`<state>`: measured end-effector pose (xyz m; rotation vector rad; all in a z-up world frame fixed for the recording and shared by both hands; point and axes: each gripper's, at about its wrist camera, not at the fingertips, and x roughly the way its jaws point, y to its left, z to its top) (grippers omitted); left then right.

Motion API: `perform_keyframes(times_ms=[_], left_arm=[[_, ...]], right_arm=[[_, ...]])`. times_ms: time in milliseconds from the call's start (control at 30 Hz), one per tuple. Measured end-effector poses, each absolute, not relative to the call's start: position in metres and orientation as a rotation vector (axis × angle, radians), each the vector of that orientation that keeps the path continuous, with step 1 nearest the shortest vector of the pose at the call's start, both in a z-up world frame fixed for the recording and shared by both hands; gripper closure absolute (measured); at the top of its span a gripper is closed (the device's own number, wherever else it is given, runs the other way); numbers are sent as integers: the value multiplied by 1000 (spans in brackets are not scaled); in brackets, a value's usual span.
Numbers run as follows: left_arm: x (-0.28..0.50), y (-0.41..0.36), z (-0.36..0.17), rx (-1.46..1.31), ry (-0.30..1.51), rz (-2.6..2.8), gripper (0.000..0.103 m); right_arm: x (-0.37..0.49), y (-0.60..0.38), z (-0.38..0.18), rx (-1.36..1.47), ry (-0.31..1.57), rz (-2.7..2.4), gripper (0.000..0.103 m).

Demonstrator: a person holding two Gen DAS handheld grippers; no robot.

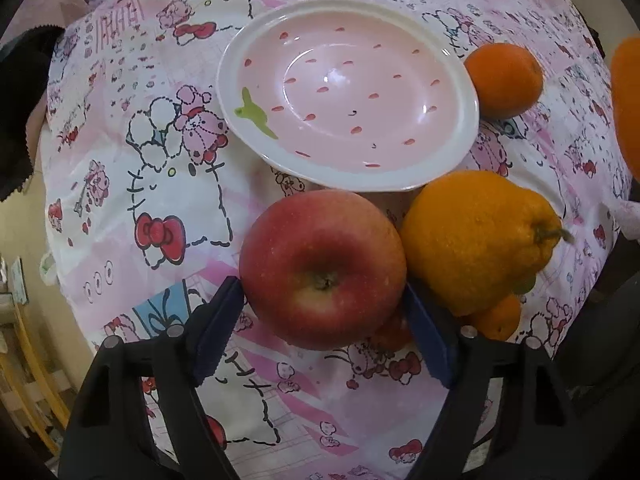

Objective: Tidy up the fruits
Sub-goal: 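Grasp the red apple with the left gripper while the right gripper holds the orange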

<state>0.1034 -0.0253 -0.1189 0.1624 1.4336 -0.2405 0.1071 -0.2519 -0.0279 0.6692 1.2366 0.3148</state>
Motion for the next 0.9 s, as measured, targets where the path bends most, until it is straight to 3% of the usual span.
perform_keyframes(times_ms=[167, 233, 300, 367, 433, 533, 567, 667, 900], left_arm=[[89, -23, -101, 148, 1400, -240, 35], [81, -20, -86, 141, 1374, -238, 46], [78, -13, -72, 138, 1344, -235, 75], [78, -8, -64, 129, 1327, -246, 92], [84, -11, -69, 121, 1342, -255, 91], [91, -10, -73, 71, 1349, -252, 87], [92, -12, -74, 70, 1346, -258, 79], [93, -18, -83, 119, 1360, -250, 30], [103, -27, -119, 173, 1412, -240, 23]], right_arm=[[107, -251, -26, 661, 1229, 311, 22], [107, -251, -26, 658, 1227, 308, 22], [107, -252, -26, 661, 1225, 306, 22], [108, -252, -26, 659, 1227, 301, 22], [108, -252, -28, 663, 1234, 301, 22], [108, -251, -28, 654, 1237, 297, 22], [108, -251, -29, 654, 1238, 292, 22], [107, -251, -31, 659, 1246, 288, 22], [107, -253, -35, 657, 1261, 273, 22]])
